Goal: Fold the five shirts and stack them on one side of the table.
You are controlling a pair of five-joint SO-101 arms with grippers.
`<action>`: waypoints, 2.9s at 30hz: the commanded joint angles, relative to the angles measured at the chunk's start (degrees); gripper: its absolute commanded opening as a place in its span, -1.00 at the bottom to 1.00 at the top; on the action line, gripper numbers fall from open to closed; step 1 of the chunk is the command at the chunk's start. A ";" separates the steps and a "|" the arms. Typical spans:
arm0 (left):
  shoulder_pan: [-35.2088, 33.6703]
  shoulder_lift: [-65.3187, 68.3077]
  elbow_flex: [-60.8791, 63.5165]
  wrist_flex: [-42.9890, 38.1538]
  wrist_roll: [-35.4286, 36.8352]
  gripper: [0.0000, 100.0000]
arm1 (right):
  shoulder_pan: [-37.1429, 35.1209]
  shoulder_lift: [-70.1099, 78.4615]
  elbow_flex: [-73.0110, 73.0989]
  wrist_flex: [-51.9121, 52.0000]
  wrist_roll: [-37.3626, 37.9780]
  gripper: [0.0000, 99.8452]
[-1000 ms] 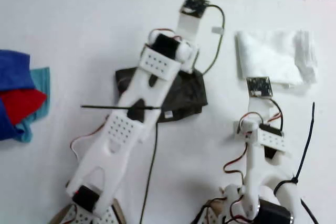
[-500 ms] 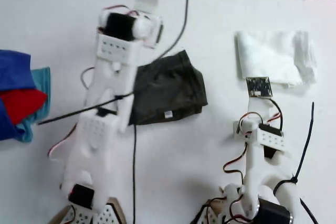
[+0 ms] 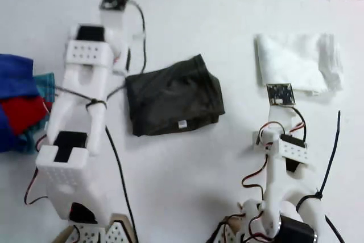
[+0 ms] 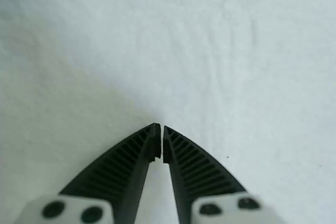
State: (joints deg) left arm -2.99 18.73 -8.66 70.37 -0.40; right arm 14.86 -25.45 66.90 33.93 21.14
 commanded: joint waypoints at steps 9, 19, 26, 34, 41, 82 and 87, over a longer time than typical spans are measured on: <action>1.58 -3.25 23.34 -35.43 0.09 -0.95 | 0.13 -1.27 -0.53 0.22 -0.62 -0.96; -0.53 4.75 16.40 -31.74 0.79 -0.95 | -7.34 -0.84 -25.58 27.12 -0.09 -0.96; -0.97 8.00 12.00 -28.13 7.30 -0.95 | -26.68 -0.04 -40.88 32.75 -4.13 -0.96; -0.70 8.09 11.38 -25.76 7.21 -0.95 | -42.24 19.30 -49.49 27.03 -9.41 -0.96; -0.70 8.09 11.38 -25.76 7.21 -0.95 | -44.79 35.38 -56.53 32.57 -9.41 -0.96; 3.34 -3.60 25.98 -30.51 0.09 -0.95 | -25.63 36.70 -51.78 36.18 -10.11 -0.96; -1.41 -2.99 25.27 -32.62 0.00 -0.95 | -22.99 40.48 -52.13 35.82 -7.82 -0.96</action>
State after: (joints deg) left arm -1.14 17.93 17.01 39.78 0.31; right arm -10.02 14.11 15.30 69.89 11.82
